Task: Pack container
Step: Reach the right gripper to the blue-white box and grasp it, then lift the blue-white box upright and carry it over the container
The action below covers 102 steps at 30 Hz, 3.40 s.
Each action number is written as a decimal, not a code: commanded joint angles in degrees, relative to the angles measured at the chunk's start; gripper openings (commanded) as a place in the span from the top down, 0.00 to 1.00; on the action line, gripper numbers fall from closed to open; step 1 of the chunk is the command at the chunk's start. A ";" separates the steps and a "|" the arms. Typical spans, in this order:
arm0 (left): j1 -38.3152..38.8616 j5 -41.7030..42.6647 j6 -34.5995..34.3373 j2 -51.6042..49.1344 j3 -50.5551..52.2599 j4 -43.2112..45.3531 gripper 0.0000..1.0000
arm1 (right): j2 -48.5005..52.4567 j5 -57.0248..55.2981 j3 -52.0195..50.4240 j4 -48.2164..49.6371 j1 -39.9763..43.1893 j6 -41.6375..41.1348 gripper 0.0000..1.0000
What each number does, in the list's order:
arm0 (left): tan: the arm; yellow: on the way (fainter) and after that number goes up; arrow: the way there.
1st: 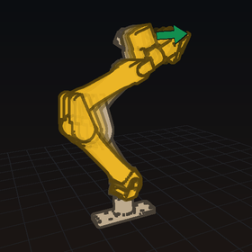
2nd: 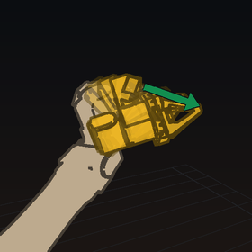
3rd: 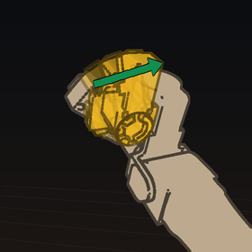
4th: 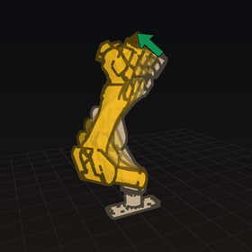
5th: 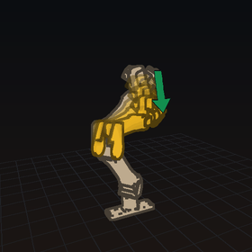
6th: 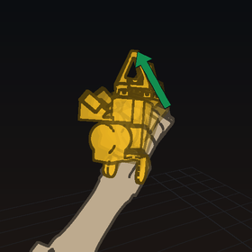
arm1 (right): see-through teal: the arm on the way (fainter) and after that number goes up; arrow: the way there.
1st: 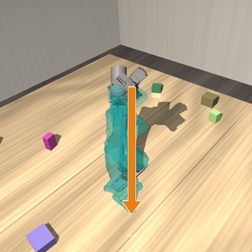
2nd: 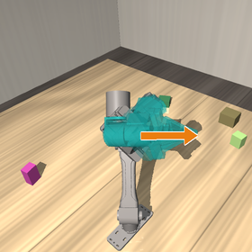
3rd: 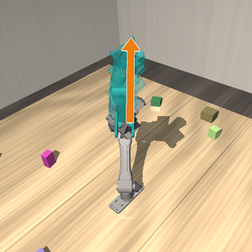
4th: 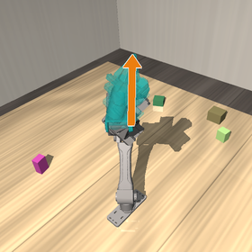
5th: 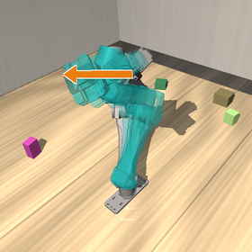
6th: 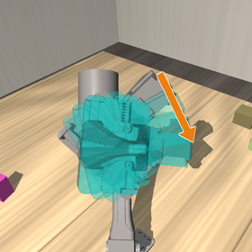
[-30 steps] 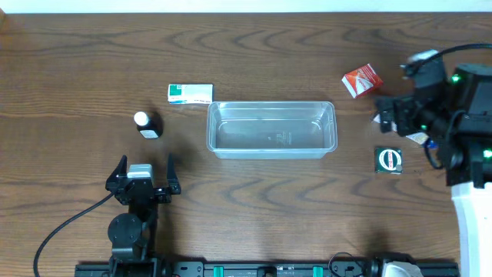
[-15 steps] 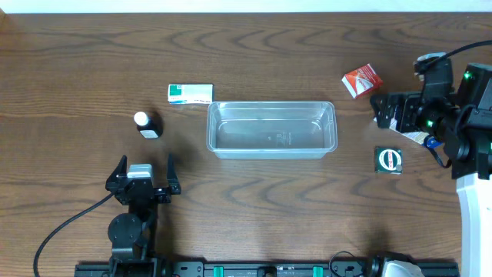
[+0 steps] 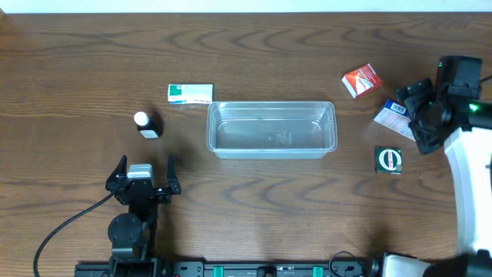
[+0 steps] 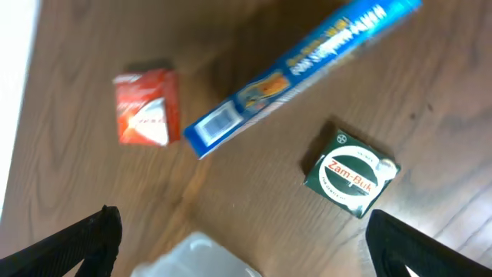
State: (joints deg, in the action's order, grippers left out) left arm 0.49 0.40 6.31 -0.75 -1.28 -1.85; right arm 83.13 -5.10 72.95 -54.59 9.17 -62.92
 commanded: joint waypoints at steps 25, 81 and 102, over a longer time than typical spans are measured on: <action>0.20 -1.73 0.96 0.09 1.05 -2.23 0.02 | 11.85 -12.87 -0.98 7.45 1.55 -12.98 0.01; 0.20 -1.73 0.96 0.09 1.05 -2.23 0.02 | -16.90 37.94 2.01 20.52 -14.73 72.70 0.99; 0.20 -1.73 0.96 0.09 1.05 -2.23 0.02 | -2.73 24.33 1.99 14.32 -29.07 121.61 0.99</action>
State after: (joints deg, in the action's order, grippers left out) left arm 0.49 0.38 6.31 -0.75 -1.28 -1.85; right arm 78.96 22.92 74.87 -39.53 -17.37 51.20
